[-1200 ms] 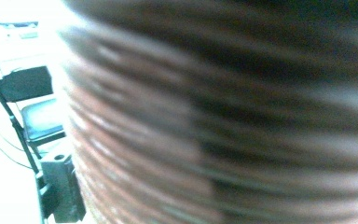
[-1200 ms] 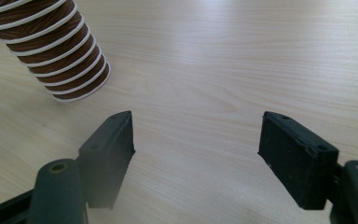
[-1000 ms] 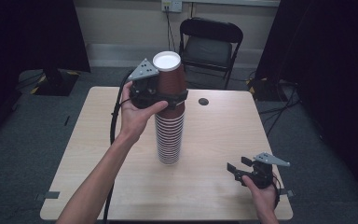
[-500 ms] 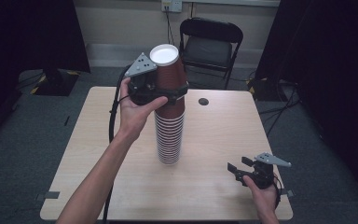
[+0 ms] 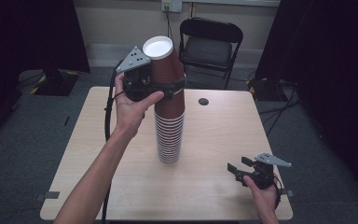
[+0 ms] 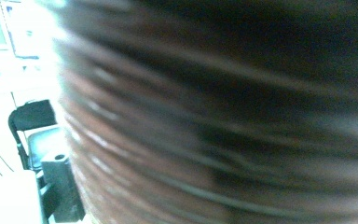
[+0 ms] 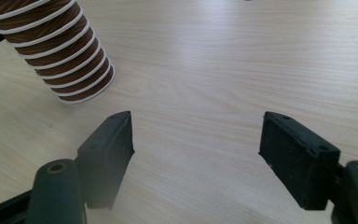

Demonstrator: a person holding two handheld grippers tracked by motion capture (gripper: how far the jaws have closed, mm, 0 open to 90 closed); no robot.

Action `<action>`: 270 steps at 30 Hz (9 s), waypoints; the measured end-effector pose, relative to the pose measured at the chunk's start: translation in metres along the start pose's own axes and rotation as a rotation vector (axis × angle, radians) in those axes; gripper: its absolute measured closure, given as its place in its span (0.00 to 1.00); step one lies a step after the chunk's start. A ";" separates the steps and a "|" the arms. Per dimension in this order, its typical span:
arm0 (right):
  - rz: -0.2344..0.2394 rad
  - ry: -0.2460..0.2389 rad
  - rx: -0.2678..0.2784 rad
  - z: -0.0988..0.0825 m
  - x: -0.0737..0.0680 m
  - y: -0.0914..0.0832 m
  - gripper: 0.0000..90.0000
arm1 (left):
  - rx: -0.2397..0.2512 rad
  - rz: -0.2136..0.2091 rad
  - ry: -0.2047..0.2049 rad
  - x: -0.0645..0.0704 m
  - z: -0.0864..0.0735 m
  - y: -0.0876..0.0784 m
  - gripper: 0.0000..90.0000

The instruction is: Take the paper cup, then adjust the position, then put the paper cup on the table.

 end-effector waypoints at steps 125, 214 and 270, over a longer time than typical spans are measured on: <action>0.306 -0.484 0.215 0.040 -0.185 0.039 0.58 | -0.271 -0.267 -0.631 0.036 -0.196 -0.077 0.12; 0.298 -0.453 0.370 0.046 -0.197 0.048 0.96 | -0.066 -0.228 -0.573 0.021 -0.179 -0.083 0.09; 0.411 -0.180 -0.255 0.042 -0.107 0.037 0.95 | -0.365 -0.298 0.137 0.066 -0.215 -0.070 0.18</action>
Point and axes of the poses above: each handheld gripper's, and its own axes: y roughly forward along the jaws, z roughly out of its top, x roughly to its right, the point moved 2 cm from there along y, roughly forward along the jaws, and after that the axes turned 1 degree about z, right-handed, at the moved point
